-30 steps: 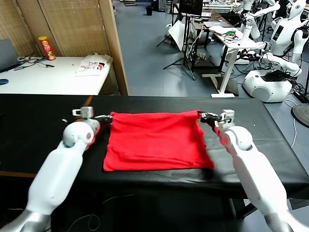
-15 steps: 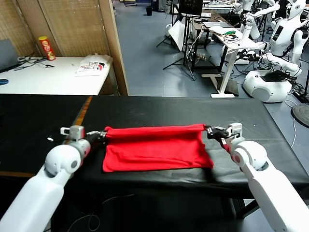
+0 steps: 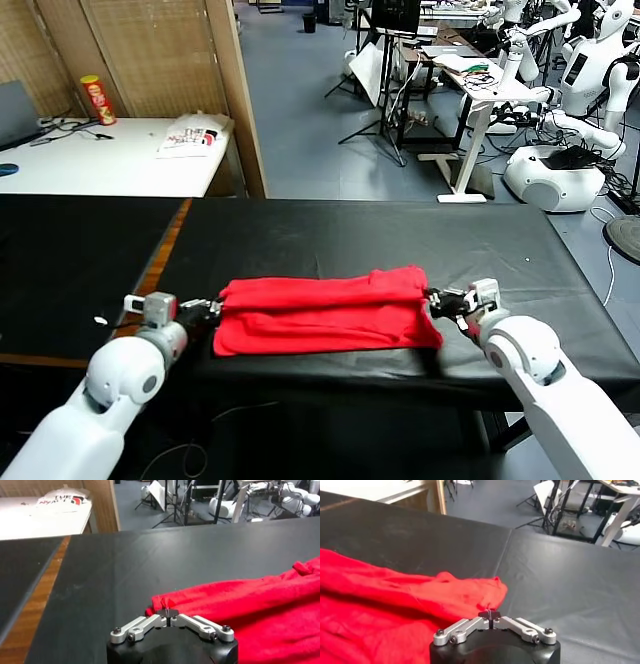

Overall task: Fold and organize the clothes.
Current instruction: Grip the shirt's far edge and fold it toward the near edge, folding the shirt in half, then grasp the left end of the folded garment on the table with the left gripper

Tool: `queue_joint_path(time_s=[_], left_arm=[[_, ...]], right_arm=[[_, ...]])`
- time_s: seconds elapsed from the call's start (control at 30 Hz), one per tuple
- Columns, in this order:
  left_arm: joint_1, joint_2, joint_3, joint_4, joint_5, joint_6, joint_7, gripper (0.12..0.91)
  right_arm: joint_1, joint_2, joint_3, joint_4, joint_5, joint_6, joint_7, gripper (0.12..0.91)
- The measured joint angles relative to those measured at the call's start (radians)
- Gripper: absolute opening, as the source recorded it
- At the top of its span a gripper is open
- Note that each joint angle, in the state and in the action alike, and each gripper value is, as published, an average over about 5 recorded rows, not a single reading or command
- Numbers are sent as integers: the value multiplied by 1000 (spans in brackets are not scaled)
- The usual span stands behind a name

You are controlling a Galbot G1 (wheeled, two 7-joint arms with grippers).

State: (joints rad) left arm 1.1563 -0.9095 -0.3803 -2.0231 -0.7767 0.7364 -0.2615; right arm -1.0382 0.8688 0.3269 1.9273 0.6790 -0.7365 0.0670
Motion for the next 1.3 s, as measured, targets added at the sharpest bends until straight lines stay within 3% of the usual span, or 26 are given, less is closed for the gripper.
queue_joint_path(time_s=[0.17, 0.27, 0.4, 0.5, 0.8, 1.0, 1.1, 1.3], left_arm=[[18, 7, -13, -25, -9, 0, -8, 387], [20, 6, -22, -39, -15, 0, -15, 555], [0, -11, -29, -30, -35, 0, -26, 741], [-38, -39, -27, 13, -56, 0, -33, 791], [-158, -132, 3, 200, -58, 0, -12, 798], [-182, -169, 6, 280, -47, 0, 16, 791], [-187, -176, 4, 304, -44, -1, 25, 705], [-190, -191, 4, 323, -7, -4, 25, 375]], right_arm=[[-5, 7, 38, 29, 34, 0, 17, 641], [13, 25, 54, 21, 38, 0, 42, 759], [54, 69, 43, -38, -13, 30, 52, 796], [86, 108, 21, -104, -51, 77, 48, 798], [164, 217, -30, -283, -92, 141, 41, 793], [185, 264, -38, -345, -114, 163, 27, 667], [183, 282, -39, -357, -126, 172, 31, 522], [166, 313, -38, -354, -160, 225, 78, 215]])
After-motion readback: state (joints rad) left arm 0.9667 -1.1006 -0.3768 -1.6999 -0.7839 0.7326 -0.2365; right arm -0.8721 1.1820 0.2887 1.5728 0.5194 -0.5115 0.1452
